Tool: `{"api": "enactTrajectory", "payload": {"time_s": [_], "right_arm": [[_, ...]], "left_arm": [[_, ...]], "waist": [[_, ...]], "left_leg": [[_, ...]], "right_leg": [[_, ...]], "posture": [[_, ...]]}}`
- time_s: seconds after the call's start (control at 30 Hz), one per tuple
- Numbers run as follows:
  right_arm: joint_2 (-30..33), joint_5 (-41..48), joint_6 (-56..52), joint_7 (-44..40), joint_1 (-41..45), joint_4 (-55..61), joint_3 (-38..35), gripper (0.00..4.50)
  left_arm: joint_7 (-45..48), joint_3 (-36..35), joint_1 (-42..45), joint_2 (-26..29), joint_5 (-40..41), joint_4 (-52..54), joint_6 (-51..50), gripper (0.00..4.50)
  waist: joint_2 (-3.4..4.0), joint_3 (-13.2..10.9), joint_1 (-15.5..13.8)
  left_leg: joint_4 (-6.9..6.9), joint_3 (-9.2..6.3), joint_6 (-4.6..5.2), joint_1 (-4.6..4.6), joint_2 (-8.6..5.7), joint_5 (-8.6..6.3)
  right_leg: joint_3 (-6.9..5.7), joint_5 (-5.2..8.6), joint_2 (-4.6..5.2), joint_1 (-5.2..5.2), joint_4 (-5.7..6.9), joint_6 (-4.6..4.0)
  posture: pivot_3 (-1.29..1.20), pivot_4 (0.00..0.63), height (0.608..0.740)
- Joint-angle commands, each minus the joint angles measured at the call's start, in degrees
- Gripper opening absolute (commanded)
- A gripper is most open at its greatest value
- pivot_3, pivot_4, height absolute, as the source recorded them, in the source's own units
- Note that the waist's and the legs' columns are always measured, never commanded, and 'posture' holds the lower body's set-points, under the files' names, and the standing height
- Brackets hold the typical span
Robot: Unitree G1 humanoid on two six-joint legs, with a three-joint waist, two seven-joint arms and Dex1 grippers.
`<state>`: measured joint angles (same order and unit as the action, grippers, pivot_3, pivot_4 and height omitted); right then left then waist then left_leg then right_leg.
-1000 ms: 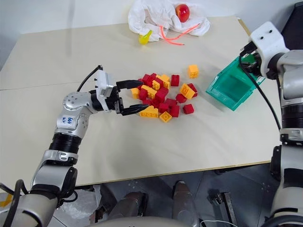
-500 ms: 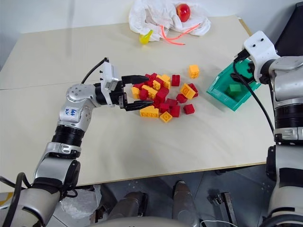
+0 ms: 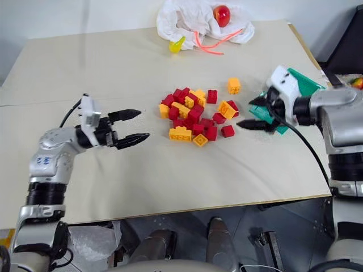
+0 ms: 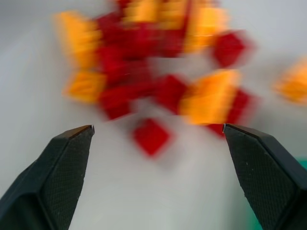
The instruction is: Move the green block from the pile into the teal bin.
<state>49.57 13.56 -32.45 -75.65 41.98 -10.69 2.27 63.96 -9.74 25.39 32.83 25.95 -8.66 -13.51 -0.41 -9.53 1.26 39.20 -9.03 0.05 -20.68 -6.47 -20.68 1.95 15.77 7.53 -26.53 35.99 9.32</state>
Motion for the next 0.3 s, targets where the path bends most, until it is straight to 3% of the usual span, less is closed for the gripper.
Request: {"api": "enactTrajectory", "payload": {"time_s": [0.03, 0.3], "right_arm": [[-1.3, 1.5, 15.8, -4.8, -1.5, -8.2, -2.6, 4.48], [-4.0, 2.2, 27.4, -9.1, -0.8, -21.0, -2.9, 4.48]], "left_arm": [[-1.3, -4.8, -5.0, 1.7, 2.6, 5.1, 1.1, 4.50], [-5.0, -10.8, -17.8, 3.6, 3.5, 12.8, 1.1, 4.50]], "waist": [[0.00, 0.0, 0.1], [0.01, 0.0, 0.3]], "left_leg": [[0.00, 0.01, 0.00, 0.00, 0.00, 0.00], [-0.03, 0.07, 0.02, 0.06, 0.08, 0.01]], "right_leg": [[0.00, -0.03, -0.01, 0.02, -0.05, 0.00], [0.03, -0.08, -0.04, 0.05, -0.09, -0.02]], "posture": [[0.00, 0.150, 0.740], [0.00, 0.150, 0.740]]}}
